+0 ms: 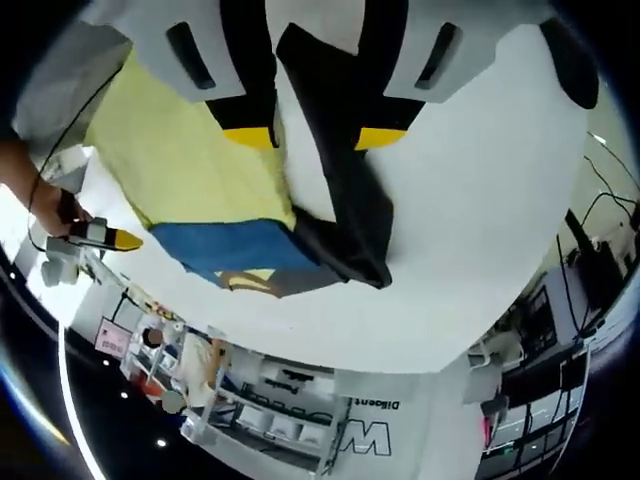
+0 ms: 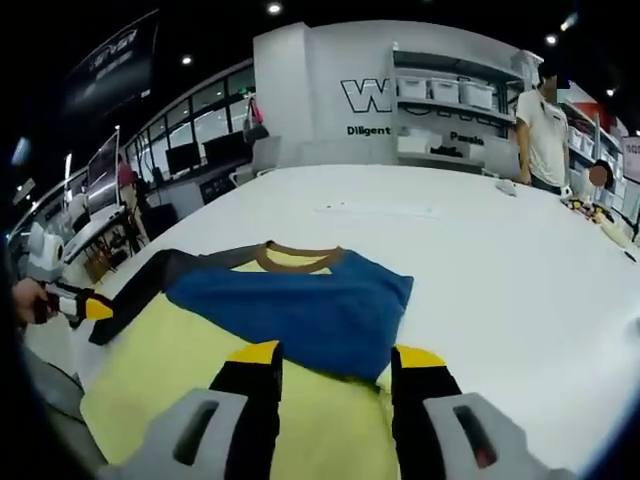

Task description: Fold the garment on the visible template until the final outline fits inside the template.

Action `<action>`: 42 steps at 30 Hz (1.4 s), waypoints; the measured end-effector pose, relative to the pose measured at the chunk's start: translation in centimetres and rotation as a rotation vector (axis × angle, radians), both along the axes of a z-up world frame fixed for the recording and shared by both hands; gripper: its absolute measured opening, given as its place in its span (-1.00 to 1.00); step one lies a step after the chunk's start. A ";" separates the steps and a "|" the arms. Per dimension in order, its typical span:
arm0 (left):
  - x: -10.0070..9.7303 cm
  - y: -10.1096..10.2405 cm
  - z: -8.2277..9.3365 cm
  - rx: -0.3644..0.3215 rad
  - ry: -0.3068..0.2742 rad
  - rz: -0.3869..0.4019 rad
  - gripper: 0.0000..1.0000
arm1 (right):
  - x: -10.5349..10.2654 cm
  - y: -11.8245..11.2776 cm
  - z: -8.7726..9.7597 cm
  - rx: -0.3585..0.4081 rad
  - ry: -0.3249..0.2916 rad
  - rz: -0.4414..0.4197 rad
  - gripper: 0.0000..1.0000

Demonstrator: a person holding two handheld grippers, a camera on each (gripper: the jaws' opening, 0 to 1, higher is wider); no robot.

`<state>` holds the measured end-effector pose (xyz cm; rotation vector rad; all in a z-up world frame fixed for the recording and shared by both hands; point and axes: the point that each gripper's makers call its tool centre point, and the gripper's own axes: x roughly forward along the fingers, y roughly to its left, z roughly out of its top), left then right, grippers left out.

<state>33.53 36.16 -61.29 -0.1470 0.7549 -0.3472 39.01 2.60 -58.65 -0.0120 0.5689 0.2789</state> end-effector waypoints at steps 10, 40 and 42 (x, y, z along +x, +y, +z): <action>-0.6 0.1 -1.2 0.019 0.035 -0.022 -0.77 | -1.1 0.0 -0.2 0.028 0.008 0.004 -0.14; -0.2 2.1 3.6 -0.056 -0.007 -0.007 -1.00 | -1.6 2.4 -0.9 0.074 0.029 0.091 0.01; 0.1 2.5 4.3 -0.037 -0.026 -0.007 -1.00 | -1.7 2.8 -1.0 0.036 0.028 0.122 0.01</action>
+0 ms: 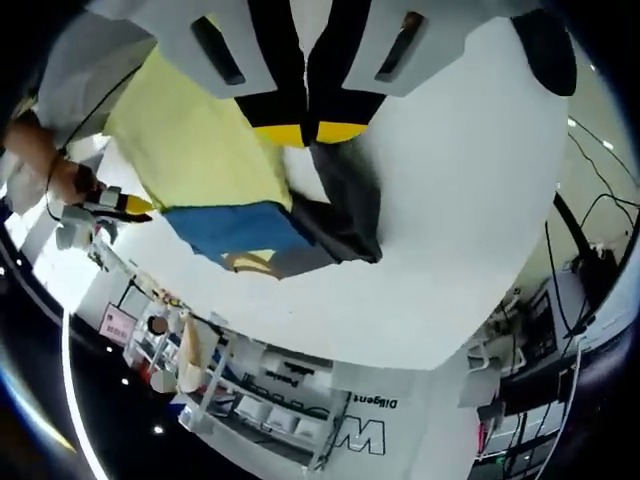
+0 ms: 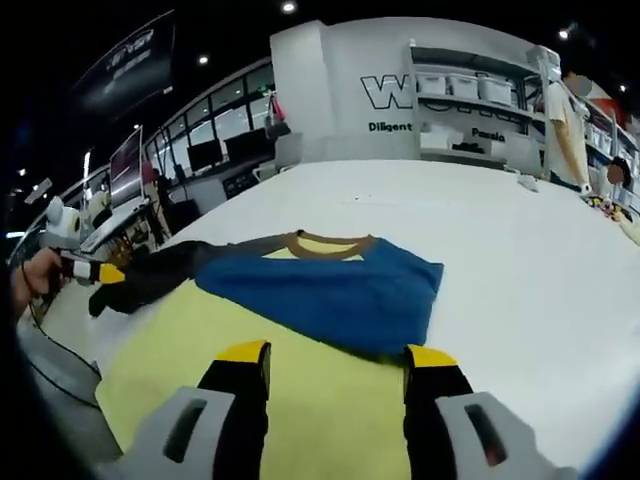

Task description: Fold the garment on the visible template until the final outline fits inside the template.

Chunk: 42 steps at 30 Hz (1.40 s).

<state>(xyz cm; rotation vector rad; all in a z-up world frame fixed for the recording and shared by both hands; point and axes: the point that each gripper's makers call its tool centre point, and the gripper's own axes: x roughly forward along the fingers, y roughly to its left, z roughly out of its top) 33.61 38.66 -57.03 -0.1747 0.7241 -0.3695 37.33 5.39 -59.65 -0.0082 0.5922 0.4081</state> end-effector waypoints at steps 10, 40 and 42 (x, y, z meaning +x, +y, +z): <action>0.1 1.5 1.6 0.064 -0.020 -0.007 -1.00 | 0.2 1.0 0.6 0.066 -0.020 0.010 0.12; 3.7 13.2 -1.9 0.338 0.038 0.137 -1.00 | -0.4 2.3 -0.4 0.014 -0.003 0.074 0.20; 3.6 13.0 -2.2 0.338 0.052 0.125 -1.00 | -0.4 2.2 -0.4 0.014 -0.003 0.072 0.20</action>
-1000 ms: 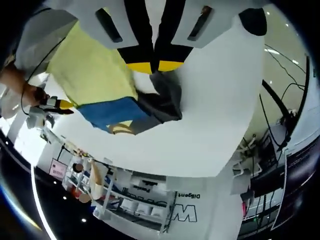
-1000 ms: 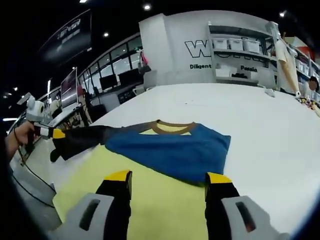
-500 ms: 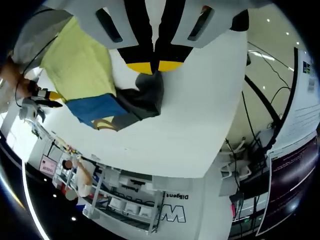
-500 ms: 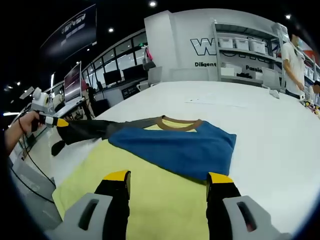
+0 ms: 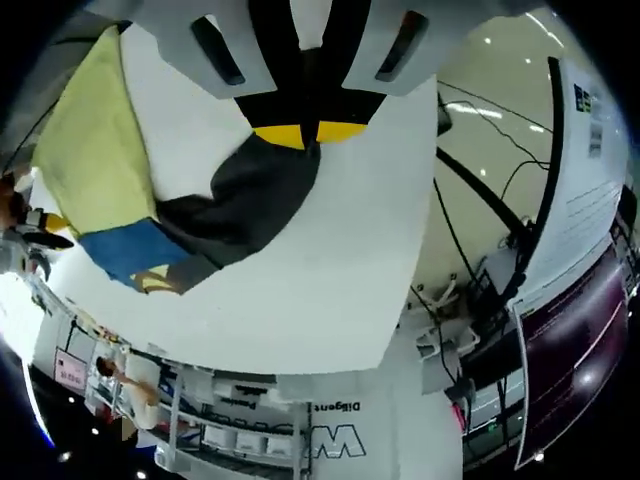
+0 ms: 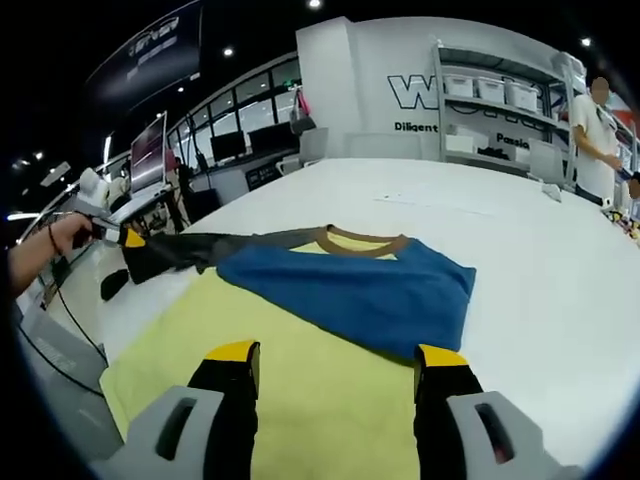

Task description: Fold the garment on the visible template until the final outline fits inside the template.

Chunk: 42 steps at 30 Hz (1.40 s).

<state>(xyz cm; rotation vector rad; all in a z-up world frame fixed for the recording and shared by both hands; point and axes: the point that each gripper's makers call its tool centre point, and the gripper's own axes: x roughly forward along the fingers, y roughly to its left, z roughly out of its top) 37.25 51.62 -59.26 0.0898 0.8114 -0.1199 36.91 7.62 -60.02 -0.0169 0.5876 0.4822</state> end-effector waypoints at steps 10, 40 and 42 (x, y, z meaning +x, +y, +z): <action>0.3 2.2 -2.6 0.107 0.075 -0.039 -1.00 | -0.1 -0.9 -0.4 -0.050 -0.007 -0.010 0.24; 3.2 5.3 -4.0 0.313 0.123 -0.063 -0.99 | 0.1 -1.2 -1.0 -0.061 0.004 -0.010 0.25; 3.2 5.6 -3.8 0.335 0.122 -0.064 -0.97 | 0.0 -1.1 -1.0 -0.063 0.006 -0.004 0.25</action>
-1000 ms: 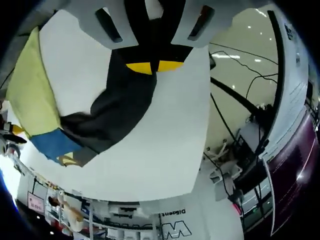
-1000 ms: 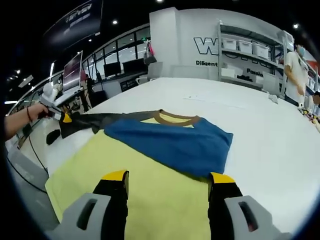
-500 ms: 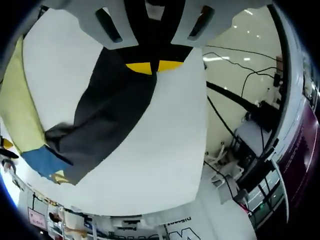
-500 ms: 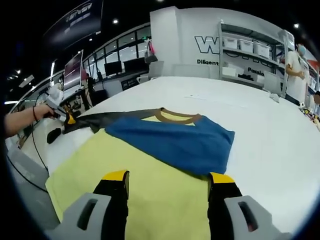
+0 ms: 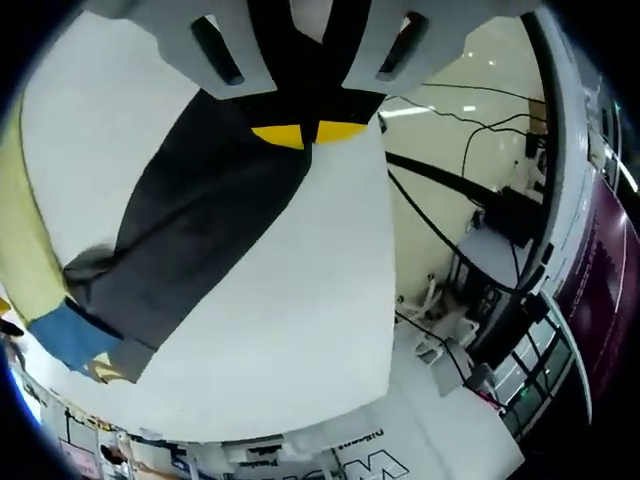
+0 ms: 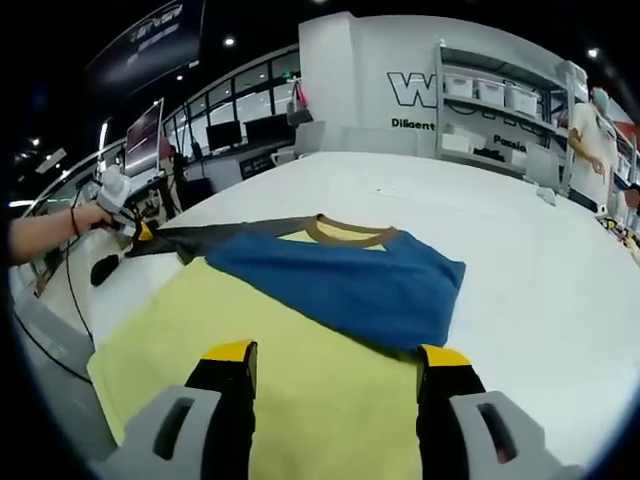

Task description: Fold the garment on the visible template until the final outline fits inside the template.

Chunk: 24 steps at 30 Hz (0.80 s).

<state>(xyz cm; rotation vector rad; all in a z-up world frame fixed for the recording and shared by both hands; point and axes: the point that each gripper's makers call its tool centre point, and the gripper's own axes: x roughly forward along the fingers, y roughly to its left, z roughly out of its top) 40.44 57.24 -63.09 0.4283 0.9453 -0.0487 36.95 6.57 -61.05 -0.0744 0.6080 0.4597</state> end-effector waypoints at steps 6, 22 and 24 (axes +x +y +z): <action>-0.4 -0.1 1.9 -0.042 -0.029 0.043 -0.82 | 0.0 0.2 -0.1 0.001 0.006 0.006 0.25; -3.1 -1.3 1.2 -0.232 -0.052 0.176 -0.66 | -0.1 0.6 0.5 -0.010 -0.019 0.022 0.25; -3.3 -1.8 1.0 -0.227 -0.046 0.165 -0.60 | -0.2 0.8 0.6 -0.021 -0.022 0.030 0.25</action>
